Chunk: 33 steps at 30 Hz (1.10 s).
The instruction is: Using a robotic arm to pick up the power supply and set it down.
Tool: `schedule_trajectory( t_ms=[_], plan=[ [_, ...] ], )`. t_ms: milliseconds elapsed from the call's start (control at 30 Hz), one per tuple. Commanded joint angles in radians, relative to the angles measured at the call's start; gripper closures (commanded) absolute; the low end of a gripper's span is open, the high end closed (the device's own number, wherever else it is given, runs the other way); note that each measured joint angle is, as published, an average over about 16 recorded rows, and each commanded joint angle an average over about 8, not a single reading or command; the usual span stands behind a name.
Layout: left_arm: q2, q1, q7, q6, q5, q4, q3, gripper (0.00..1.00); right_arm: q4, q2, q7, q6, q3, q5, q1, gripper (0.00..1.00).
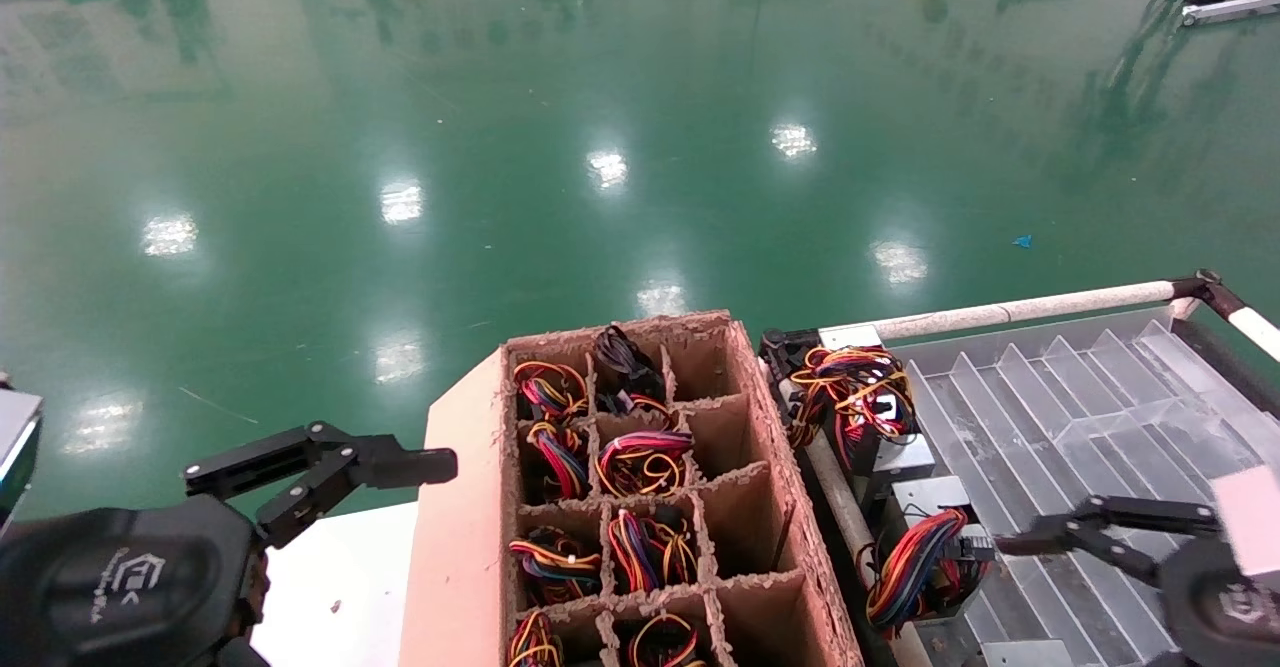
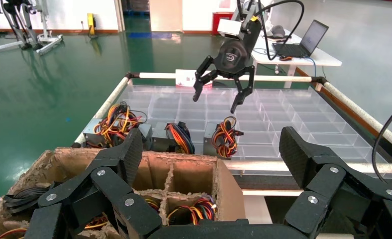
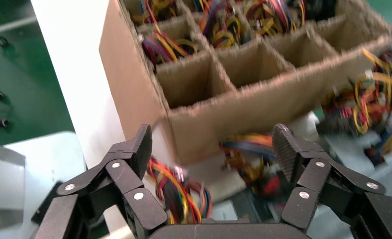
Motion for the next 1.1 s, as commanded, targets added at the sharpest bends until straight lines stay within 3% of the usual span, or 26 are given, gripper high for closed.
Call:
schedule_trajectory(
  t_ms=[33, 1100],
  plan=[
    [0.000, 0.000, 0.000, 0.000, 0.000, 0.000, 0.000, 0.00, 0.020, -0.009, 0.015, 0.003, 0.038, 0.004, -0.028, 0.00],
    [0.000, 0.000, 0.000, 0.000, 0.000, 0.000, 0.000, 0.00, 0.319, -0.150, 0.237, 0.052, 0.613, 0.070, -0.452, 0.00]
  ],
)
